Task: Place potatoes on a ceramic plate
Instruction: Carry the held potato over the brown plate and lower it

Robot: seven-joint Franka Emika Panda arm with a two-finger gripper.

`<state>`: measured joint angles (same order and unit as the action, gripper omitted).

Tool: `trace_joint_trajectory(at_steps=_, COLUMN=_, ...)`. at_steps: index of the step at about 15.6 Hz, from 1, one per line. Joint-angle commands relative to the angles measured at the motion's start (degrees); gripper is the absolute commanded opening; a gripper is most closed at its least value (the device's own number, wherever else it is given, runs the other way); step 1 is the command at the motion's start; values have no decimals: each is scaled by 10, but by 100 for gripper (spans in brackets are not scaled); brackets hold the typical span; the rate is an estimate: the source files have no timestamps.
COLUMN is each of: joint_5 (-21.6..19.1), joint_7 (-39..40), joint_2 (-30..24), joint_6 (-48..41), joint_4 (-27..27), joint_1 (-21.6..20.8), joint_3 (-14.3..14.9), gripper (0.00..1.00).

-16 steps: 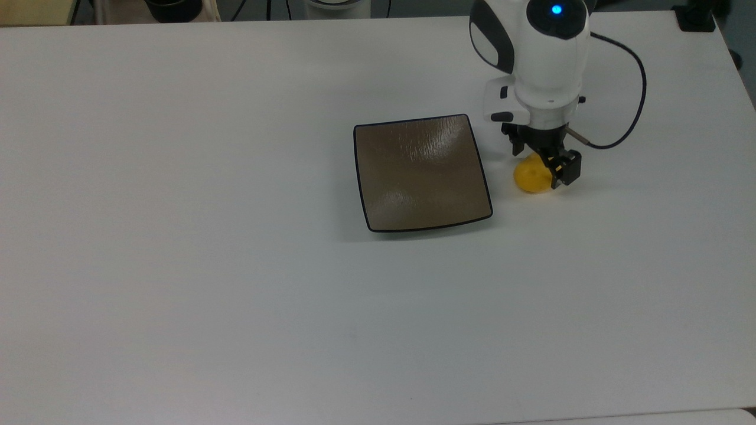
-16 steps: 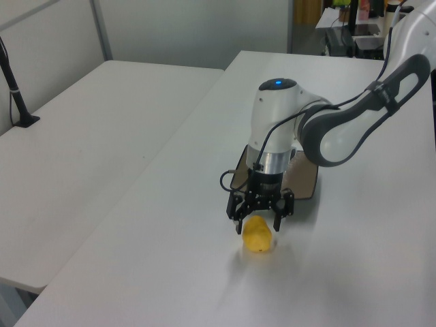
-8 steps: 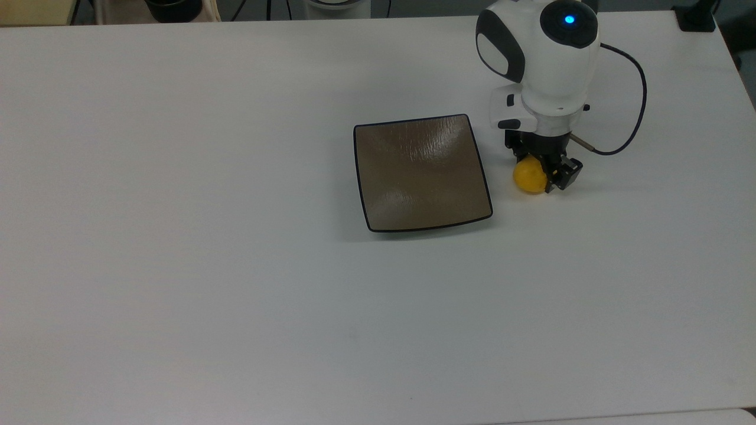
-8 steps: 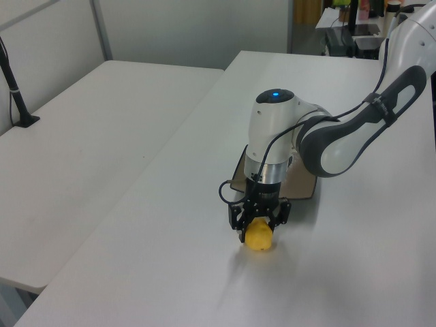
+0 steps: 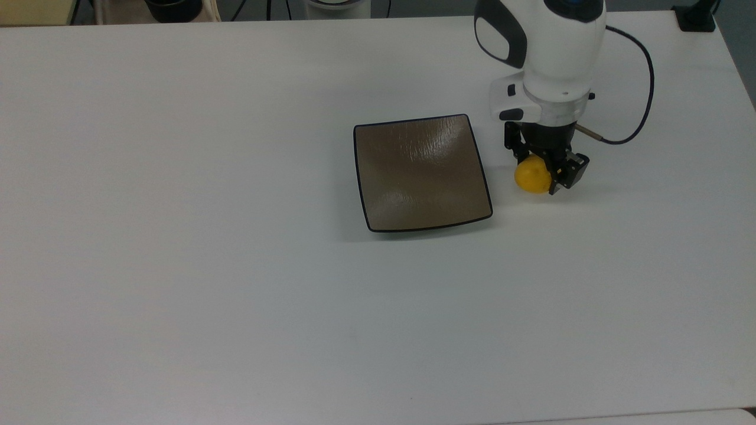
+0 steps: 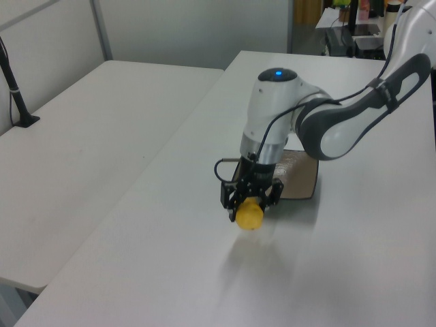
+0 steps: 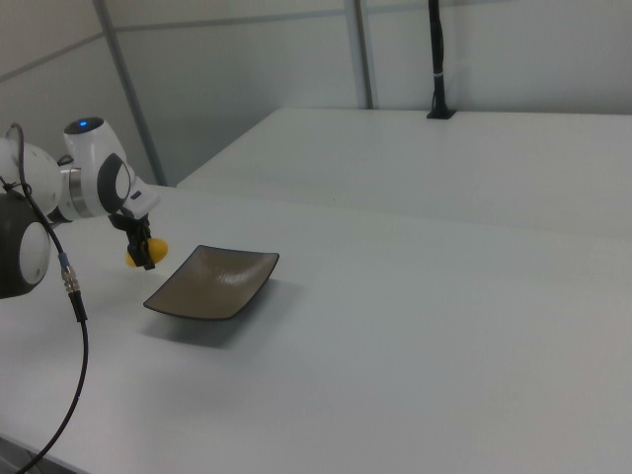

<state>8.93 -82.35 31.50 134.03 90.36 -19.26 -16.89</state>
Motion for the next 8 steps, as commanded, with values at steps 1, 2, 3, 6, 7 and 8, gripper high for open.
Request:
trace_joint_trajectory(at_steps=1, joint_5=-5, joint_7=69, joint_2=-35, joint_6=-34, joint_4=11, joint_1=14, joint_3=7, gripper=27)
trace_joint_trajectory(at_steps=2, joint_5=-5, joint_7=79, joint_2=-39, joint_6=-39, joint_4=11, joint_1=19, joint_3=7, gripper=27)
trace_joint_trajectory(at_steps=3, joint_5=-5, joint_7=91, joint_2=-45, joint_6=-46, joint_4=14, joint_1=23, joint_3=7, gripper=27)
trace_joint_trajectory(at_steps=6, joint_5=-6, joint_7=153, joint_2=-47, joint_6=-90, joint_4=15, joint_1=34, joint_3=13, gripper=29)
trace_joint_trajectory(at_steps=7, joint_5=-8, joint_7=167, joint_2=-49, joint_6=-98, joint_4=14, joint_1=39, joint_3=21, gripper=30)
trace_joint_trajectory(at_steps=8, joint_5=-13, joint_7=176, joint_2=-55, joint_6=-100, joint_4=14, joint_1=43, joint_3=26, gripper=33)
